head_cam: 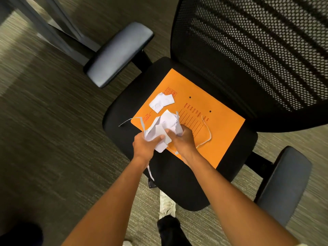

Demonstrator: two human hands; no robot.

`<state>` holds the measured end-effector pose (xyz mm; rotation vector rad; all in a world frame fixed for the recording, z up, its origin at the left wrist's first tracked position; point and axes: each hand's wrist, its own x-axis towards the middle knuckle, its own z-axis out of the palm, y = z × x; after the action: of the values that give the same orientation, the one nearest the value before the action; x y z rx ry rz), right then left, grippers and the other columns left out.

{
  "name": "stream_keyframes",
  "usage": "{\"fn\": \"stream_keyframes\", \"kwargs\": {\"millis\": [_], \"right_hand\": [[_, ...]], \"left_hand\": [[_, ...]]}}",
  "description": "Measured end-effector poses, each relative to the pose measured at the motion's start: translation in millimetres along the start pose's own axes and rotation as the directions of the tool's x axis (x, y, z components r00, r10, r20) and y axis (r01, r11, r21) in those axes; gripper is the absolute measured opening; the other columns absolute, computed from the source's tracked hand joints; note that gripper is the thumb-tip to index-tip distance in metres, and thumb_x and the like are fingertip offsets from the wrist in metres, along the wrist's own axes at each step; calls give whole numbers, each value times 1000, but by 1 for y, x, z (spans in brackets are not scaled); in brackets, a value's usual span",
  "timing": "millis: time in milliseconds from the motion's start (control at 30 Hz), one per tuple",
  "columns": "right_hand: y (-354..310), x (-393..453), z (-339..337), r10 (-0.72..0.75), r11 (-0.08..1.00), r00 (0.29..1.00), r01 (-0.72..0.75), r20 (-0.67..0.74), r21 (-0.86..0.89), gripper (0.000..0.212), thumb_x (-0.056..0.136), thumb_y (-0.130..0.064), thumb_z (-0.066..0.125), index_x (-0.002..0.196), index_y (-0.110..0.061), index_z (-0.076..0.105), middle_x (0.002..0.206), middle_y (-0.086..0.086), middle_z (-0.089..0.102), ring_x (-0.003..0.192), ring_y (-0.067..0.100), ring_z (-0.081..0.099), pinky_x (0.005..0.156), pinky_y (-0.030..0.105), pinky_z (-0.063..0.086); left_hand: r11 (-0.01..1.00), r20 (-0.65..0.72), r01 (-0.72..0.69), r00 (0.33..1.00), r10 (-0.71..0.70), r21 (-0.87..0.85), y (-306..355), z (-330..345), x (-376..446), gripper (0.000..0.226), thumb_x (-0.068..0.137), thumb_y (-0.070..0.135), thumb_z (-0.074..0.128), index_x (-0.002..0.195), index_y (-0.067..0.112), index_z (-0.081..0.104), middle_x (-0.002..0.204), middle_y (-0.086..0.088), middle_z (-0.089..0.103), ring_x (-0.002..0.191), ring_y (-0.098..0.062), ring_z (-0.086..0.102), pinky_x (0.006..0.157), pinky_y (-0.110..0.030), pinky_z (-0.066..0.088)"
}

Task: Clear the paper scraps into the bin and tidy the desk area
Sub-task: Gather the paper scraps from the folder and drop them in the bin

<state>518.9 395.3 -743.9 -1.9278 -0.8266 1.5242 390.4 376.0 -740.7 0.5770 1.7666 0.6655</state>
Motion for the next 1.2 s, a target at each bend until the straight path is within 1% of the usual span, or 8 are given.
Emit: {"fn": "stream_keyframes", "kwargs": {"millis": [100, 167, 267, 367, 567, 867, 1000, 1200], "right_hand": [[-5, -6, -8, -9, 1000, 997, 9, -76, 7, 26, 87, -22, 70, 108, -9, 65, 101, 7, 71, 92, 23, 67, 79, 36, 56], [-10, -10, -15, -21, 999, 992, 23, -124, 21, 31, 87, -21, 70, 114, -7, 63, 107, 9, 70, 97, 23, 67, 80, 34, 57], [-20, -18, -26, -29, 998, 980, 39, -198, 47, 36, 88, -19, 70, 121, -8, 59, 115, 9, 67, 101, 21, 65, 75, 27, 55], [-32, -30, -33, -27, 998, 977, 39, -214, 54, 41, 88, -19, 69, 126, -9, 56, 120, 9, 65, 106, 23, 64, 85, 39, 58], [-57, -61, -26, -49, 998, 982, 53, -183, 17, 38, 89, -19, 68, 124, -10, 56, 119, 10, 64, 107, 27, 64, 91, 46, 56], [-90, -126, 56, -111, 994, 993, 110, -36, -26, 28, 90, -21, 66, 117, -18, 56, 105, 0, 64, 92, 17, 61, 85, 35, 51], [-99, -160, 110, -141, 989, 987, 143, 77, -25, 24, 91, -15, 65, 112, -22, 55, 101, -4, 65, 83, 16, 65, 63, 26, 52], [-89, -215, 204, -79, 996, 952, 91, 295, -26, 38, 91, -9, 64, 128, -6, 54, 117, 13, 66, 94, 26, 71, 74, 32, 57]], "left_hand": [[999, 4, 10, 1000, -10, -34, 6, -10, -7, 32, 75, 24, 82, 103, 13, 71, 92, -5, 74, 78, -18, 69, 69, -31, 54], [998, 11, 5, 1000, -5, -58, 14, -19, -14, 30, 77, 23, 81, 104, 15, 71, 94, -5, 75, 82, -19, 71, 66, -29, 55], [998, -4, -12, 1000, 12, -66, 24, -36, -24, 21, 77, 24, 81, 95, 20, 71, 96, -7, 75, 91, -24, 73, 76, -40, 61], [995, -19, -18, 1000, 16, -95, 31, -58, -38, 24, 78, 23, 80, 99, 17, 71, 98, -10, 74, 94, -27, 72, 83, -49, 60], [994, -63, -46, 997, 40, -97, 42, -108, -72, 31, 84, 19, 75, 111, 6, 68, 102, -13, 73, 97, -29, 71, 87, -47, 59], [975, -177, -40, 984, 1, -219, 41, -213, -118, 30, 90, 22, 67, 118, 11, 62, 112, -11, 69, 100, -24, 68, 92, -45, 57], [948, -247, -64, 969, -16, -312, 26, -261, -136, 20, 94, 19, 61, 114, 15, 61, 114, -12, 69, 102, -27, 68, 93, -47, 56], [899, -327, -91, 943, -60, -428, -22, -341, -162, 20, 100, 18, 49, 117, 15, 60, 115, -12, 69, 104, -26, 67, 92, -43, 54]]}}
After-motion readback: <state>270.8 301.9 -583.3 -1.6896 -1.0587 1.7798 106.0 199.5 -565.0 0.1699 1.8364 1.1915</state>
